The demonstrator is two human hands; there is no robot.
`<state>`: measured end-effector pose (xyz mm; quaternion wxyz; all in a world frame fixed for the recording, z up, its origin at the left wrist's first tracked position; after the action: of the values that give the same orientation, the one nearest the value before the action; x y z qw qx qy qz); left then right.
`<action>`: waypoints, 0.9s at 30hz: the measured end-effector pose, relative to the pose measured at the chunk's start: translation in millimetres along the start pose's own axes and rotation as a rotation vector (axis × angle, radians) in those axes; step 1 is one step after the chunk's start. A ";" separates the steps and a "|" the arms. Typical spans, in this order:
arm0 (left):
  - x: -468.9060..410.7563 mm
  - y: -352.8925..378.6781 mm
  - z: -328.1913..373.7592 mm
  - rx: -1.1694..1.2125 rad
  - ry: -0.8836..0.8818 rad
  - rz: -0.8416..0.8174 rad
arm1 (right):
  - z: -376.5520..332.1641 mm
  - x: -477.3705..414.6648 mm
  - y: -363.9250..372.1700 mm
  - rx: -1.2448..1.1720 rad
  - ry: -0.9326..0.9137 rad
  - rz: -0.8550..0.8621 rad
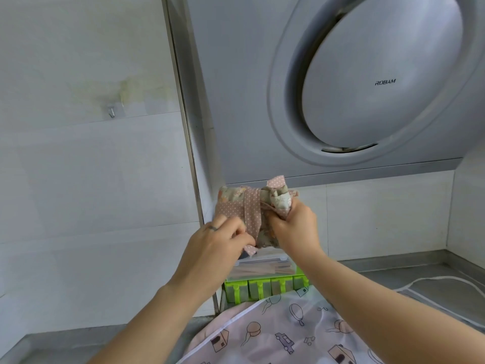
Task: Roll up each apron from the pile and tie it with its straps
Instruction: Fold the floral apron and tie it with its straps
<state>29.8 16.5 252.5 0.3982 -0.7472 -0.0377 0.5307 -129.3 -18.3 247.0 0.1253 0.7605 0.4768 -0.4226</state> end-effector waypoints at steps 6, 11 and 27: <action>-13.2 3.4 -6.0 -0.152 0.406 -0.030 | -12.3 -0.8 10.1 0.089 -0.111 -0.184; -20.1 0.5 -5.6 -0.106 0.341 -0.063 | -17.8 -1.6 13.0 0.117 -0.166 -0.299; -17.3 -2.4 -9.5 0.070 -0.165 0.256 | -32.7 8.3 0.7 -0.353 -0.096 -0.201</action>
<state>31.1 4.5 268.4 0.3485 -0.6855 0.0437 0.6377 -110.0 5.9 260.6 0.2361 0.6543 0.6105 -0.3787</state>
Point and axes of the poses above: each hand's wrist, its own x-axis away from the middle knuckle, its own y-axis out of the palm, z = x × y, the point moved 4 cm from there along -x, towards the middle knuckle, and after that the axes turned 14 degrees about -y, right-handed, at the moved point
